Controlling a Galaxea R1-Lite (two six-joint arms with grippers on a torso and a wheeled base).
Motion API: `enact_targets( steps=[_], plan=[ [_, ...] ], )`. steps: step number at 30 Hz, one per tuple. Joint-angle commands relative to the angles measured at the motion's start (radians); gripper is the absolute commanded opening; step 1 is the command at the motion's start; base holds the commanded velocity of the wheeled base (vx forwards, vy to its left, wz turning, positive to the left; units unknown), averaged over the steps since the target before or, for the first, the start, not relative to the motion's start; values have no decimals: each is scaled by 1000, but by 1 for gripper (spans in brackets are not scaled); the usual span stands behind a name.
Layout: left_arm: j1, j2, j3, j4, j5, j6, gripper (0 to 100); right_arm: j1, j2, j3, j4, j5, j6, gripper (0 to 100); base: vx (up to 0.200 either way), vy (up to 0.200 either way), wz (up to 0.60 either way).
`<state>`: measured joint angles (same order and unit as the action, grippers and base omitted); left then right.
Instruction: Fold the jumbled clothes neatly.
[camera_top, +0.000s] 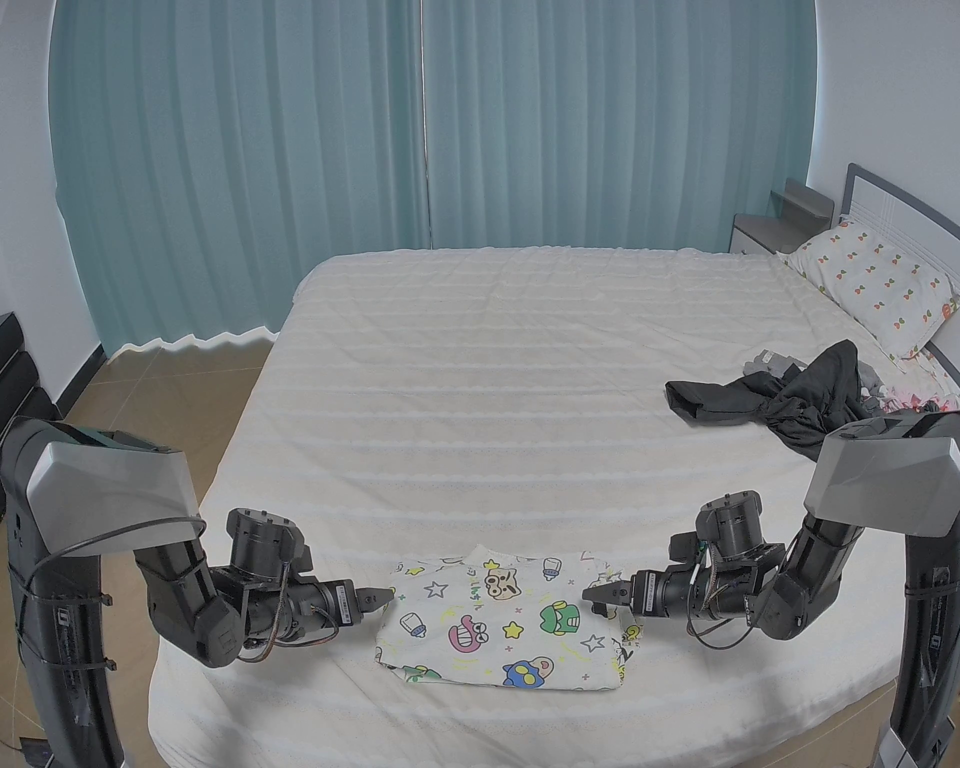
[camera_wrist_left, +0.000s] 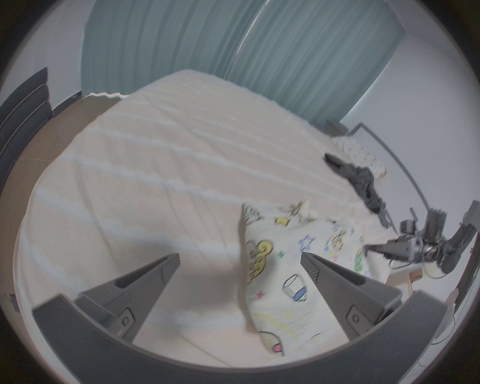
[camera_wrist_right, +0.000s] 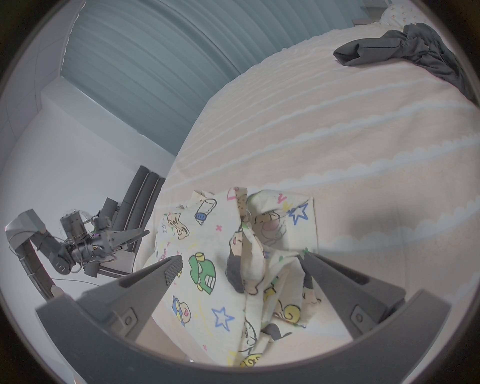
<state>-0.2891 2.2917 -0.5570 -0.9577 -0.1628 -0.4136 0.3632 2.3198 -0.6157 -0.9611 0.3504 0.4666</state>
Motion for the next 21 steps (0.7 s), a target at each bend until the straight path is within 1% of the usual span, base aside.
enact_targets(
  steps=[1, 3, 4, 8, 9, 12, 13, 15, 17, 21],
  plan=[
    [-12, 41, -118, 92, -6, 29, 100, -12, 20, 7, 16, -1, -48, 100, 0, 0, 0],
    [-18, 51, -138, 114, -6, 39, 100, -15, 33, -10, 35, -1, -63, 100, 0, 0, 0],
    [-24, 64, -156, 126, -6, 56, 100, -26, 44, -39, 65, -1, -78, 100, 0, 0, 0],
    [-36, 88, -179, 128, -6, 59, 100, -36, 50, -78, 127, -2, -114, 100, 0, 0, 0],
    [-45, 101, -192, 128, -8, 59, 100, -33, 53, -98, 153, -2, -135, 100, 0, 0, 0],
    [-59, 111, -212, 129, -8, 61, 100, -4, 81, -116, 151, -11, -171, 100, 0, 0, 0],
    [-68, 118, -213, 128, -8, 59, 100, 13, 95, -122, 145, -22, -177, 100, 0, 0, 0],
    [-79, 129, -224, 125, -8, 59, 100, 31, 121, -159, 130, -74, -172, 100, 0, 0, 0],
    [-84, 130, -228, 128, -8, 61, 100, 31, 128, -170, 139, -85, -174, 100, 0, 0, 0],
    [-90, 137, -241, 131, -23, 61, 100, 28, 128, -182, 153, -65, -172, 100, 0, 0, 0]
  ],
)
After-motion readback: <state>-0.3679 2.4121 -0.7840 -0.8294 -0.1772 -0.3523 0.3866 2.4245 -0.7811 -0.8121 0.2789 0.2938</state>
